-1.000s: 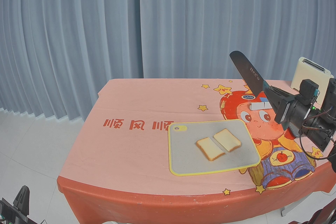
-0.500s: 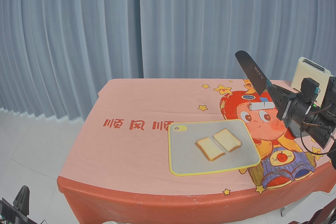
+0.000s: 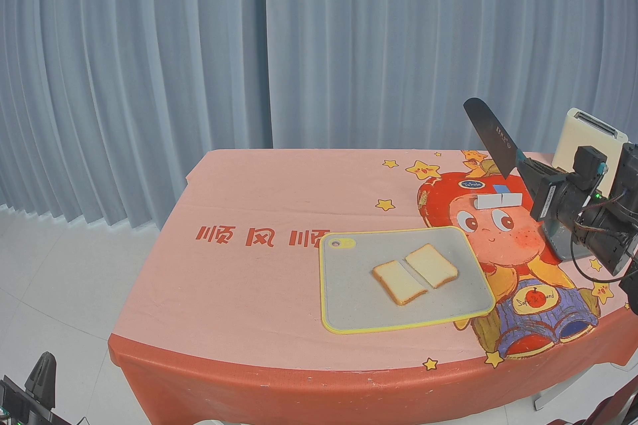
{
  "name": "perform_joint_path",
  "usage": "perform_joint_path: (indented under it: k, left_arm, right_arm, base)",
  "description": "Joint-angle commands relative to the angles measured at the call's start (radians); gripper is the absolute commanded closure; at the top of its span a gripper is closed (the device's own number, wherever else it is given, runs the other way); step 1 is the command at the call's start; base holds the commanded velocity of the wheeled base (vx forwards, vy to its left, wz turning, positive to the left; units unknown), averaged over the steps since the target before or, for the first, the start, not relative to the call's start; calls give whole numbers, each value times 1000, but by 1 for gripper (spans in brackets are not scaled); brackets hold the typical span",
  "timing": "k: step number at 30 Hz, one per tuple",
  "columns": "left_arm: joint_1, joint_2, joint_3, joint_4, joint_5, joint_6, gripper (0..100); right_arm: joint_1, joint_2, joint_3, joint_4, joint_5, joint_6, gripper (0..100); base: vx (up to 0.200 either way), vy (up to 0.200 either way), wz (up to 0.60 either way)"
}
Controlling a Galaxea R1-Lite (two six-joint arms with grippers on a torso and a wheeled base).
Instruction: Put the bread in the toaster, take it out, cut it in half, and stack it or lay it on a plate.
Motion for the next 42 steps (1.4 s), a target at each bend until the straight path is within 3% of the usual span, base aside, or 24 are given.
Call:
perform_joint_path:
  k: [1, 42]
  left_arm:
    - [0, 1, 18, 0, 1, 0, 100]
    - [0, 1, 18, 0, 1, 0, 100]
  right_arm:
    - [-4, 6, -1, -1, 1, 0, 100]
    - [-42, 11, -10, 0, 12, 0, 100]
  base:
    - [0, 0, 0]
    - [0, 0, 0]
